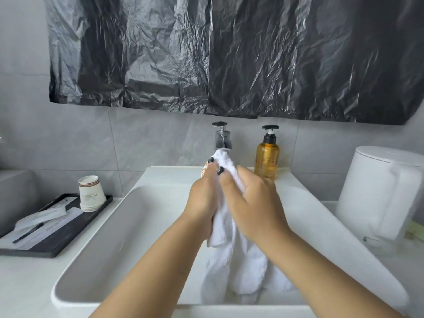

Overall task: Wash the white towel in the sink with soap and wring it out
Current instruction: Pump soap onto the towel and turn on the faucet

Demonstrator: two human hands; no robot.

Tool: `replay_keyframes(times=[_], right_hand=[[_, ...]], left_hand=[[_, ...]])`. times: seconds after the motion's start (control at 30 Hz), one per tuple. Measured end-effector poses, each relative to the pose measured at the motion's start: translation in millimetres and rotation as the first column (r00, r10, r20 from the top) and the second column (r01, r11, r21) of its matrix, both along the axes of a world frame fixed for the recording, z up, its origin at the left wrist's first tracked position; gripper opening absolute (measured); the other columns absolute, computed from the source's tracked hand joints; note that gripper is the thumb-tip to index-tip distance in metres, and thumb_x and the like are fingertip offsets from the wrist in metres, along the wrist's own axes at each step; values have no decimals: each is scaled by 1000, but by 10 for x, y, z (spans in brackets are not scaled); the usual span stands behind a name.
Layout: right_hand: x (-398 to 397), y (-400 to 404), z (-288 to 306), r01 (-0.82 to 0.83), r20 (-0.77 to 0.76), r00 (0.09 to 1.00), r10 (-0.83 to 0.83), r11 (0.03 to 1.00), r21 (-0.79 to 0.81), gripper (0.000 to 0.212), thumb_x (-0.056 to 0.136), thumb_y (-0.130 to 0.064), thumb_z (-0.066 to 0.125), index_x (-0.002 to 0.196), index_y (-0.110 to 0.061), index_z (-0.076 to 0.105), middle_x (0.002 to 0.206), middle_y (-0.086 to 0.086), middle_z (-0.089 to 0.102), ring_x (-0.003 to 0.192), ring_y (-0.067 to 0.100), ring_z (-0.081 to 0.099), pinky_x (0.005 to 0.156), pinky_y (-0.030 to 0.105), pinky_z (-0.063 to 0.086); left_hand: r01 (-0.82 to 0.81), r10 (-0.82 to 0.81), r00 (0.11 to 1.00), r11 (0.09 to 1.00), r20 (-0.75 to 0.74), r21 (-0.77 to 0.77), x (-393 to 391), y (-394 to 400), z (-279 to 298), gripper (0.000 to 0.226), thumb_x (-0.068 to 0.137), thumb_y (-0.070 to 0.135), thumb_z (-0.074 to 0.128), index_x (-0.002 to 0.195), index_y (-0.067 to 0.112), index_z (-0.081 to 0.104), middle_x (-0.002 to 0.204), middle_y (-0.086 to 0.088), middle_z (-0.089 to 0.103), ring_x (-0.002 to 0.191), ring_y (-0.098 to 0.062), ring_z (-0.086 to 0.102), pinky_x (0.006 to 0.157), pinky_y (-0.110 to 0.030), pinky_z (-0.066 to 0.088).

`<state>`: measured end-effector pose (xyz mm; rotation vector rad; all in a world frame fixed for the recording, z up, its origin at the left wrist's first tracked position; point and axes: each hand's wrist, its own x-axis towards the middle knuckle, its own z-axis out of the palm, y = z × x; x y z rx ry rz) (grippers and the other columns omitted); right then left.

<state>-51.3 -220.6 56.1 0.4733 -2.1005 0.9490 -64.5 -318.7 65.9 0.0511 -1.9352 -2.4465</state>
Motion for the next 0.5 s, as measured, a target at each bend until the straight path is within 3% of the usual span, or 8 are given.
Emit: replay_keyframes(times=[0.07, 0.17, 0.23, 0.3, 0.4, 0.47, 0.5], right_hand=[[120, -34, -24, 16, -26, 1000, -15, 1000, 8, 37, 85, -58, 32, 58, -34, 27, 52, -6, 32, 57, 29, 40, 51, 36, 34], [106, 41, 34, 65, 32, 998, -63, 995, -76, 43, 92, -50, 42, 59, -25, 34, 53, -3, 41, 62, 32, 47, 55, 38, 40], [99, 105, 106, 79, 86, 994, -67, 986, -146, 45, 97, -38, 49, 59, -16, 38, 54, 0, 44, 62, 30, 48, 59, 41, 42], [229, 95, 152, 80, 74, 995, -66, 977, -196, 47, 97, -35, 51, 57, -16, 36, 50, -1, 39, 58, 25, 42, 56, 39, 38], [648, -38, 132, 36, -36, 998, -42, 987, -154, 44, 90, -47, 47, 56, -24, 31, 47, -4, 31, 54, 23, 35, 50, 34, 32], [890, -112, 73, 9, -114, 993, -20, 995, -98, 37, 88, -50, 42, 62, -24, 38, 49, -5, 37, 51, 27, 42, 47, 34, 38], [944, -119, 56, 12, -142, 990, -22, 997, -72, 35, 88, -49, 41, 65, -24, 40, 50, -5, 39, 51, 30, 46, 46, 35, 41]], left_hand=[[23, -23, 1000, 1000, 0, -19, 205, -21, -1, 48, 100, 53, 46, 79, 17, 70, 67, -3, 73, 63, -20, 71, 65, -31, 53], [73, -73, 997, 997, -15, 14, 567, -9, -14, 45, 102, 49, 44, 100, 16, 74, 90, -8, 78, 88, -23, 75, 88, -39, 56], [106, -104, 994, 993, -39, 51, 744, 8, -14, 42, 102, 47, 45, 101, 17, 74, 97, -8, 78, 96, -24, 74, 99, -43, 52], [78, -75, 996, 993, -41, 83, 863, 24, 22, 40, 102, 45, 46, 97, 18, 75, 97, -9, 78, 96, -24, 74, 100, -45, 51], [-12, 14, 1000, 995, -18, 101, 912, 11, 96, 40, 99, 45, 51, 83, 17, 76, 83, -7, 77, 83, -24, 75, 86, -41, 57], [-12, 15, 999, 997, -34, 74, 906, -24, 68, 54, 100, 45, 50, 54, 22, 69, 57, 2, 68, 54, -14, 68, 63, -32, 50], [9, -7, 999, 998, -35, 55, 923, -29, 47, 63, 101, 45, 49, 43, 23, 63, 49, 4, 61, 45, -13, 61, 59, -29, 44]])
